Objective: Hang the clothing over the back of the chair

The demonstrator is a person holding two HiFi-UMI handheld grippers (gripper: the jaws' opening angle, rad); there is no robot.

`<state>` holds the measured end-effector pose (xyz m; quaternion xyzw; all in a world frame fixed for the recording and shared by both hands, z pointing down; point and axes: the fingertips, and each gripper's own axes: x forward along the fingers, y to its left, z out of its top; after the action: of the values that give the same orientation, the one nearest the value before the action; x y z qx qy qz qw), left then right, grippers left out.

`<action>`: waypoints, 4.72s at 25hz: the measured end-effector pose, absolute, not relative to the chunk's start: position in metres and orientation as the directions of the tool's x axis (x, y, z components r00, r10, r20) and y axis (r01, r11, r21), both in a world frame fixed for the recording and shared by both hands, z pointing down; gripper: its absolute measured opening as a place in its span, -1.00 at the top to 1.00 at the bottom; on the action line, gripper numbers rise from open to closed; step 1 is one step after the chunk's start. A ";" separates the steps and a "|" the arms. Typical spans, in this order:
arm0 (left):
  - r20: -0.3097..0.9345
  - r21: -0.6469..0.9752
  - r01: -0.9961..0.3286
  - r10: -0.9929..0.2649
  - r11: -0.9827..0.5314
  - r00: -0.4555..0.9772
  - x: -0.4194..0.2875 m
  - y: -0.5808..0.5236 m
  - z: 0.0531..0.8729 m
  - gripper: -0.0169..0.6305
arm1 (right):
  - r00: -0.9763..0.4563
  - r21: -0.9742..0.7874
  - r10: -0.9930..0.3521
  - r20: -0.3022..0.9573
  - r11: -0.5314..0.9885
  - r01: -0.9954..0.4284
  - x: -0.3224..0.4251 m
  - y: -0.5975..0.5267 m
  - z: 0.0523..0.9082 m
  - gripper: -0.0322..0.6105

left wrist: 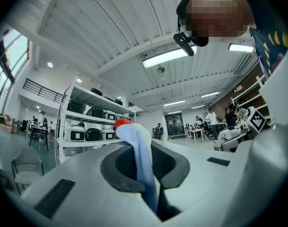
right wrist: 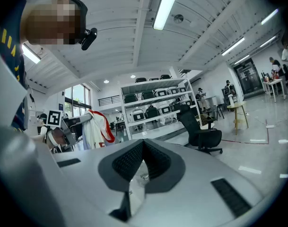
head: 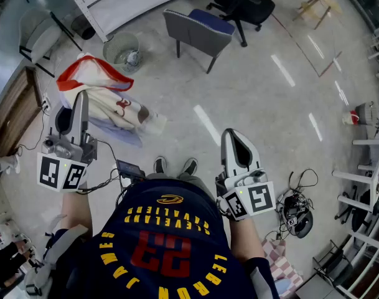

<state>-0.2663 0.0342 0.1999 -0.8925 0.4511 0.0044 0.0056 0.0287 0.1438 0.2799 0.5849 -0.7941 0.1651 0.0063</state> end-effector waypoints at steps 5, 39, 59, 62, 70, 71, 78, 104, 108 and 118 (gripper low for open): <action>-0.011 -0.006 -0.806 -0.806 -0.592 0.592 -0.248 0.040 0.195 0.88 | -0.336 -0.253 -0.919 0.208 0.281 -0.926 0.043 0.144 0.280 0.91; 0.010 0.026 -0.830 -0.831 -0.557 0.557 -0.162 -0.032 0.215 0.88 | -0.323 -0.236 -0.912 0.252 0.266 -0.935 0.133 0.101 0.315 0.91; 0.023 -0.001 -0.643 -0.642 -0.766 0.766 -0.107 -0.216 0.268 0.88 | -0.186 -0.186 -0.916 0.354 0.126 -0.974 0.123 -0.087 0.340 0.90; 0.027 0.014 -0.622 -0.621 -0.783 0.783 -0.104 -0.255 0.278 0.88 | -0.162 -0.176 -0.916 0.367 0.103 -0.979 0.125 -0.125 0.345 0.90; 0.042 0.029 -0.596 -0.595 -0.803 0.803 -0.094 -0.276 0.294 0.88 | -0.160 -0.180 -0.915 0.369 0.098 -0.979 0.125 -0.162 0.356 0.90; 0.041 0.028 -0.600 -0.599 -0.800 0.800 -0.095 -0.270 0.293 0.88 | -0.169 -0.184 -0.915 0.365 0.108 -0.977 0.123 -0.159 0.356 0.90; 0.064 0.043 -0.618 -0.615 -0.785 0.786 -0.082 -0.307 0.311 0.88 | -0.236 -0.230 -0.897 0.374 0.157 -0.960 0.124 -0.208 0.388 0.90; 0.118 0.029 -0.771 -0.764 -0.636 0.635 -0.093 -0.161 0.255 0.88 | -0.394 -0.320 -0.874 0.284 0.301 -0.898 0.136 0.015 0.370 0.90; 0.151 0.044 -0.764 -0.752 -0.644 0.642 -0.091 -0.199 0.273 0.88 | -0.353 -0.329 -0.884 0.308 0.249 -0.911 0.139 0.018 0.375 0.90; 0.227 0.038 -0.755 -0.730 -0.655 0.645 -0.075 -0.242 0.307 0.88 | -0.286 -0.335 -0.901 0.325 0.173 -0.926 0.144 0.032 0.372 0.91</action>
<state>-0.0754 -0.2421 0.3066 -0.9045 0.4104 -0.0962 -0.0646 0.1444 0.0324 0.3716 0.5969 -0.7655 0.2388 0.0260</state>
